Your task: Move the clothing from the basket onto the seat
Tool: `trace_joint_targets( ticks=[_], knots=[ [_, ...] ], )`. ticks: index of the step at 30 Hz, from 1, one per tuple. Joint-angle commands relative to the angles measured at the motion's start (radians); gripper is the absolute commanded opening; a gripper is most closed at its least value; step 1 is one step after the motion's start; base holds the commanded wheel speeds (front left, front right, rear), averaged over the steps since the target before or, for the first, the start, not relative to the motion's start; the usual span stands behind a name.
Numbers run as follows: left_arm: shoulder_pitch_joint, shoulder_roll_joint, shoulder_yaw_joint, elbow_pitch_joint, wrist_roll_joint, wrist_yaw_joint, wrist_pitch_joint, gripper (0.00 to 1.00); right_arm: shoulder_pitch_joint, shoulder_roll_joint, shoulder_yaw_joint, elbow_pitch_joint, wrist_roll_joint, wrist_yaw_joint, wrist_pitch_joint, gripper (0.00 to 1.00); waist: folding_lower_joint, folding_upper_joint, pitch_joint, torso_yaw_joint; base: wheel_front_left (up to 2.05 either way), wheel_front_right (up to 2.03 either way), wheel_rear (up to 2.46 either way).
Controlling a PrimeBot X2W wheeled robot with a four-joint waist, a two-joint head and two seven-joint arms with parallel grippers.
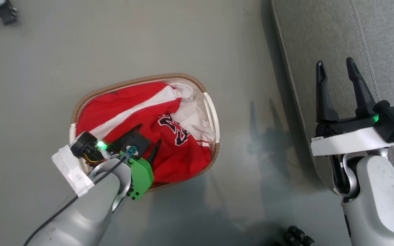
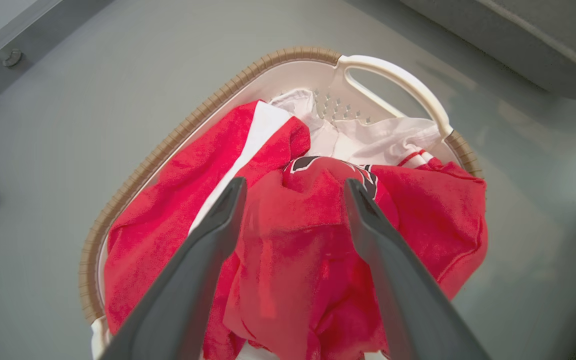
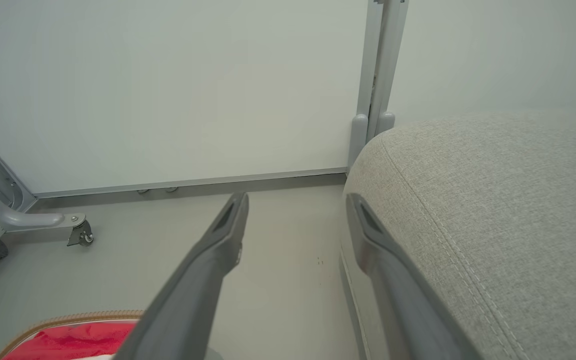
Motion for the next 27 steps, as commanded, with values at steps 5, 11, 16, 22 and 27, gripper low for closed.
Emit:
trace_joint_targets(
  ticks=[5,11,16,22,27],
  knots=[
    [-0.072,0.039,-0.059,0.070,-0.058,0.001,0.017,1.00,-0.032,-0.002,0.019,-0.002,0.029,-0.001,-0.002,1.00,-0.0002,-0.0001,0.129,-0.110,0.00,0.00,0.00],
    [-0.117,0.047,-0.082,0.136,-0.111,0.001,0.027,1.00,-0.044,-0.002,0.025,0.002,0.043,-0.001,-0.002,1.00,-0.0002,-0.0001,0.148,-0.128,0.00,0.00,0.00],
    [-0.134,0.041,-0.113,0.161,-0.141,0.001,0.017,0.00,-0.038,-0.002,0.017,0.008,0.045,-0.001,-0.002,1.00,-0.0002,-0.0001,0.145,-0.127,0.00,0.00,0.00],
    [-0.134,0.022,-0.141,0.141,-0.171,0.001,-0.020,0.00,-0.030,-0.002,-0.001,0.024,0.031,-0.001,-0.002,1.00,-0.0002,-0.0001,0.103,-0.094,0.00,0.00,0.00],
    [-0.116,0.013,-0.150,0.094,-0.200,0.001,-0.038,0.00,-0.013,-0.003,-0.016,0.046,0.009,-0.001,-0.002,1.00,-0.0002,-0.0001,0.033,-0.047,0.00,0.00,0.00]
  ],
)
